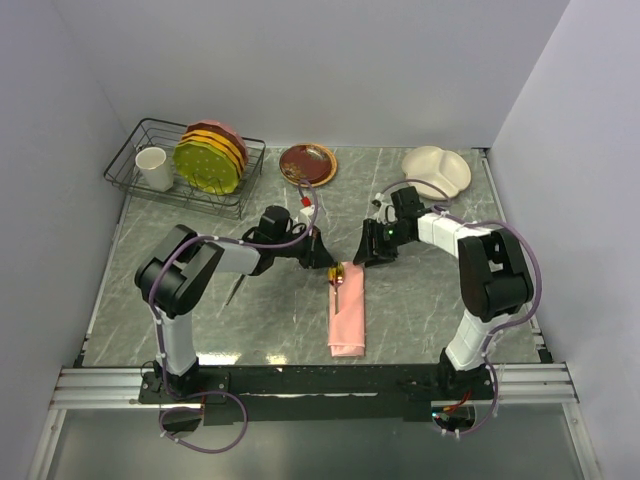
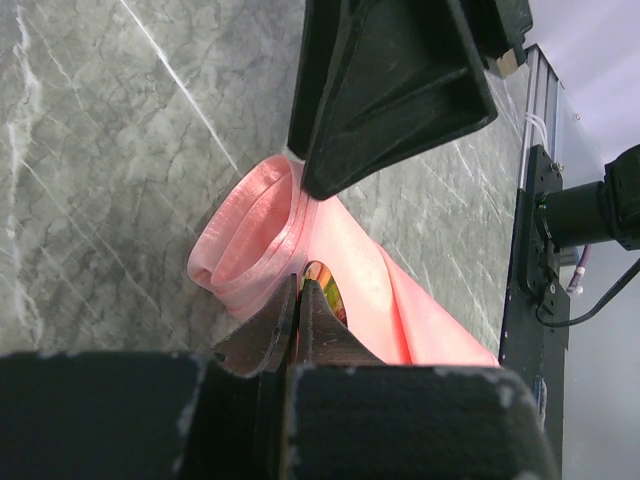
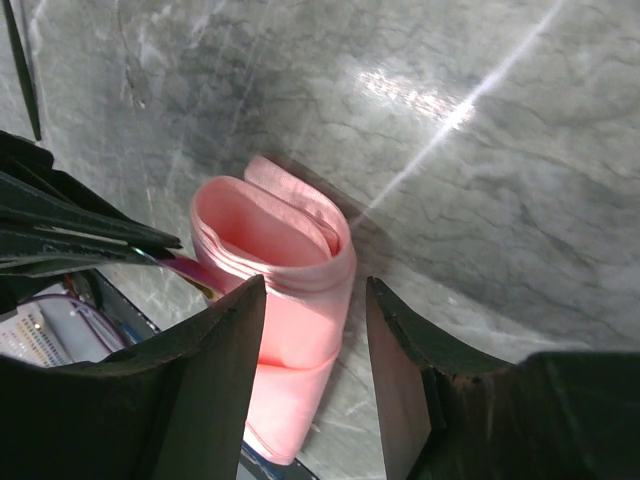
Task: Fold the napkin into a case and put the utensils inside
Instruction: Insert the spoon into the folded napkin.
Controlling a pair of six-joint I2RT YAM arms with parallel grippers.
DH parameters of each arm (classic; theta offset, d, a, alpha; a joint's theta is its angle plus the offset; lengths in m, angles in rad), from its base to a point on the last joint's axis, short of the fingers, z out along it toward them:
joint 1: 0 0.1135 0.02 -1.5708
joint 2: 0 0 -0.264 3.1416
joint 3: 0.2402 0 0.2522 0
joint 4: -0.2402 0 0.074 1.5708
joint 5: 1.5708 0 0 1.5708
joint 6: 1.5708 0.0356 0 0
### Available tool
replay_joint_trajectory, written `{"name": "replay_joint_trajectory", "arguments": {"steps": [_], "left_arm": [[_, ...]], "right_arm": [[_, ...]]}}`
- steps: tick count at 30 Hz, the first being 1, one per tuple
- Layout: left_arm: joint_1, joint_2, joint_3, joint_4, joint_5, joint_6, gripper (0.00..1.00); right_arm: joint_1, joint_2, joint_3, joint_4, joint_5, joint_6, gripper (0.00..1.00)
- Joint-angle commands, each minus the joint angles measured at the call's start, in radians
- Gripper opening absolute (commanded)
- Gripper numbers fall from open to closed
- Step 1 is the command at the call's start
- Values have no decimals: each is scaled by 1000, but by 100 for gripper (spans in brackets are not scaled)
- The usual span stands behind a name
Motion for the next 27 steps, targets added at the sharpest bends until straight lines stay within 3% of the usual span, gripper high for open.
{"name": "replay_joint_trajectory", "arguments": {"steps": [1, 13, 27], "left_arm": [[-7, 17, 43, 25, 40, 8, 3], [-16, 26, 54, -7, 50, 25, 4], [-19, 28, 31, -19, 54, 14, 5]], "right_arm": [[17, 13, 8, 50, -24, 11, 51], [16, 46, 34, 46, -2, 11, 44], [17, 66, 54, 54, -4, 31, 5]]}}
